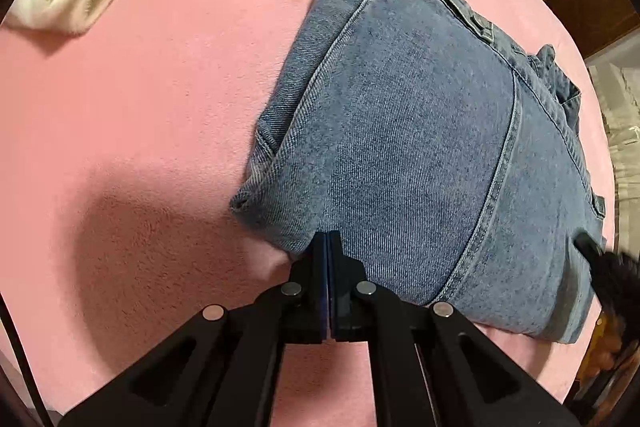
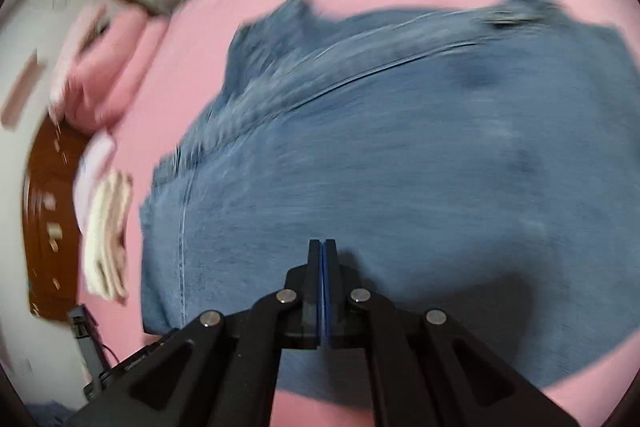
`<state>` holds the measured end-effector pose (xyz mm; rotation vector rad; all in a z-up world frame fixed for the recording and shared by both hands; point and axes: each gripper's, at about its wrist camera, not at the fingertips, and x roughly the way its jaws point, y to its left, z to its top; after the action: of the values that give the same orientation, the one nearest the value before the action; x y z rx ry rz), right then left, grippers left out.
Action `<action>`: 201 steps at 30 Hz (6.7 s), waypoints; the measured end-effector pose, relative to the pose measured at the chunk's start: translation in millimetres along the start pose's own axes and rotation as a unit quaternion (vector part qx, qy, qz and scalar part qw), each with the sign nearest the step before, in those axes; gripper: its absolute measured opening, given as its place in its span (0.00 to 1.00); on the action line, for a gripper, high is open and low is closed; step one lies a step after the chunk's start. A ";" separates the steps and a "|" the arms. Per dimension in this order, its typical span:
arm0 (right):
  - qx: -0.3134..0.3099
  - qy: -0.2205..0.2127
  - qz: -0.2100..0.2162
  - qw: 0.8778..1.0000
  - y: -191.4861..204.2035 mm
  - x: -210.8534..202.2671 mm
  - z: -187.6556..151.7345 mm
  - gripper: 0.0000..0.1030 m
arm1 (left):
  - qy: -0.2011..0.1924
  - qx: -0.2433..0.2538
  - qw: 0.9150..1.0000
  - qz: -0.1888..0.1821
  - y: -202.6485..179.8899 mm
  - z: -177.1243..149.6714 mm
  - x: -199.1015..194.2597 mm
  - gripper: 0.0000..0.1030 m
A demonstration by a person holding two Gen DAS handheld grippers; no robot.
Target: Fold large clothes
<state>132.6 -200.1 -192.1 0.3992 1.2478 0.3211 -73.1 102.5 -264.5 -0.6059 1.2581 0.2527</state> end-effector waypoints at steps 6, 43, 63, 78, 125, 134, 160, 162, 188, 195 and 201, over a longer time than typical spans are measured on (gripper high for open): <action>-0.015 0.060 -0.067 0.996 25.7 34.7 9.5 0.00 | 0.001 0.000 1.000 -0.021 12.5 -0.6 -3.9 0.00; -0.088 0.081 -0.165 0.979 61.4 72.1 14.3 0.00 | -0.036 -0.081 0.989 -0.121 29.9 24.4 -8.9 0.46; -0.071 0.102 -0.180 0.976 59.1 75.9 21.5 0.00 | -0.028 0.085 0.996 0.009 -16.7 32.7 -36.5 0.13; -0.091 0.060 -0.187 0.976 77.4 70.3 -6.7 0.00 | -0.104 0.087 0.991 -0.006 -63.6 30.0 -105.3 0.07; 0.003 -0.014 0.084 0.996 -188.6 -87.7 57.2 0.00 | -0.122 0.374 0.919 0.004 -417.1 -193.5 -86.5 0.09; 0.045 -0.054 0.098 0.993 -242.2 -155.0 70.1 0.02 | 0.001 0.463 0.886 0.024 -412.8 -231.9 -16.8 0.40; 0.015 0.008 0.080 0.997 -178.5 -109.0 -16.1 0.05 | 0.010 0.274 0.956 0.102 -274.0 -96.2 -77.5 0.73; 0.031 0.000 0.068 0.997 -187.5 -113.3 -22.6 0.06 | 0.025 0.268 0.956 0.114 -265.8 -95.4 -72.5 0.73; -0.089 0.072 0.050 0.992 -188.2 -112.8 -51.0 0.00 | 0.018 0.231 0.971 0.059 -194.0 -51.4 -57.2 0.01; -0.065 0.017 0.131 0.989 -160.9 -117.9 -41.5 0.00 | 0.000 0.273 0.962 0.003 -219.2 -49.6 -57.5 0.01; 0.005 0.000 0.176 0.984 -138.9 -44.2 10.4 0.00 | -0.017 0.260 0.964 -0.054 -263.0 16.5 -23.9 0.01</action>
<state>132.4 -344.3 -215.8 0.6298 1.1765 0.6152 63.9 -100.0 -163.3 -0.2119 1.1903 -0.1586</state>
